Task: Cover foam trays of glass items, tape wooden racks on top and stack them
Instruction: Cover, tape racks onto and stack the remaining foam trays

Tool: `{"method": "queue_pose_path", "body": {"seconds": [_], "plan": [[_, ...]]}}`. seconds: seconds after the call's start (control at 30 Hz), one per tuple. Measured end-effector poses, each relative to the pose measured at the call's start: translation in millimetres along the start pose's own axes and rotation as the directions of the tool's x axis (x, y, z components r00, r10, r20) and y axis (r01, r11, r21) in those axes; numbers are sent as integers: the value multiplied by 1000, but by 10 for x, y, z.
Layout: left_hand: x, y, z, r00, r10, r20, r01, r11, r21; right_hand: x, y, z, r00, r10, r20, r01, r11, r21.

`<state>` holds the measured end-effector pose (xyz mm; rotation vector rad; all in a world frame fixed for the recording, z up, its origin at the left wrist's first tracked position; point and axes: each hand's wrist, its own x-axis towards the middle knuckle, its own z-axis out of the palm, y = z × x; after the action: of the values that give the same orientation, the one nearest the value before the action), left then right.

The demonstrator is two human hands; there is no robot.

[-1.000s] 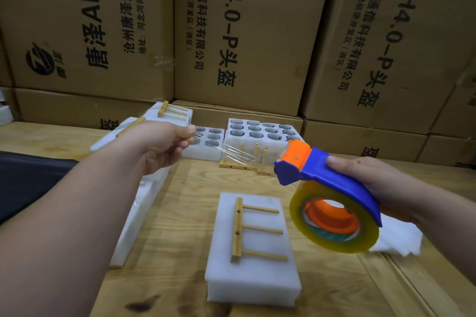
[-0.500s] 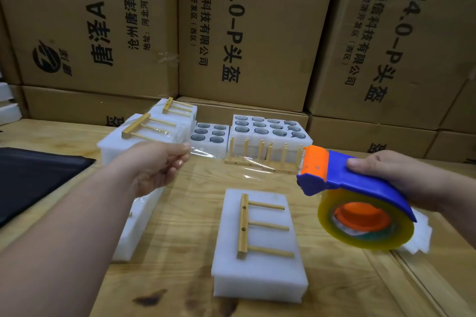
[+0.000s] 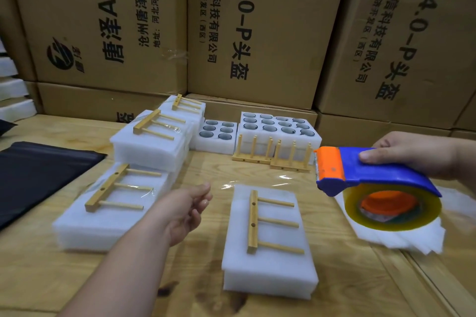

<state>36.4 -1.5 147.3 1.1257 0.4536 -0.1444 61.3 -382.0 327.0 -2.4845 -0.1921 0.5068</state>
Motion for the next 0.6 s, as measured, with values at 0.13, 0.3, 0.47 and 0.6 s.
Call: {"method": "queue_pose_path", "body": {"seconds": [0.13, 0.3, 0.47, 0.6], "plan": [[34, -93, 4, 999, -33, -12, 33, 999, -23, 50, -34, 13, 1000, 6, -3, -6, 999, -49], [87, -216, 17, 997, -73, -36, 71, 996, -48, 129, -59, 22, 1000, 22, -11, -23, 995, -93], [153, -355, 16, 993, -93, -69, 89, 995, -54, 199, -98, 42, 999, 36, 2, -36, 992, -124], [193, -459, 31, 990, -100, -96, 97, 995, -36, 241, -102, 47, 999, 38, -14, -40, 988, -146]]}}
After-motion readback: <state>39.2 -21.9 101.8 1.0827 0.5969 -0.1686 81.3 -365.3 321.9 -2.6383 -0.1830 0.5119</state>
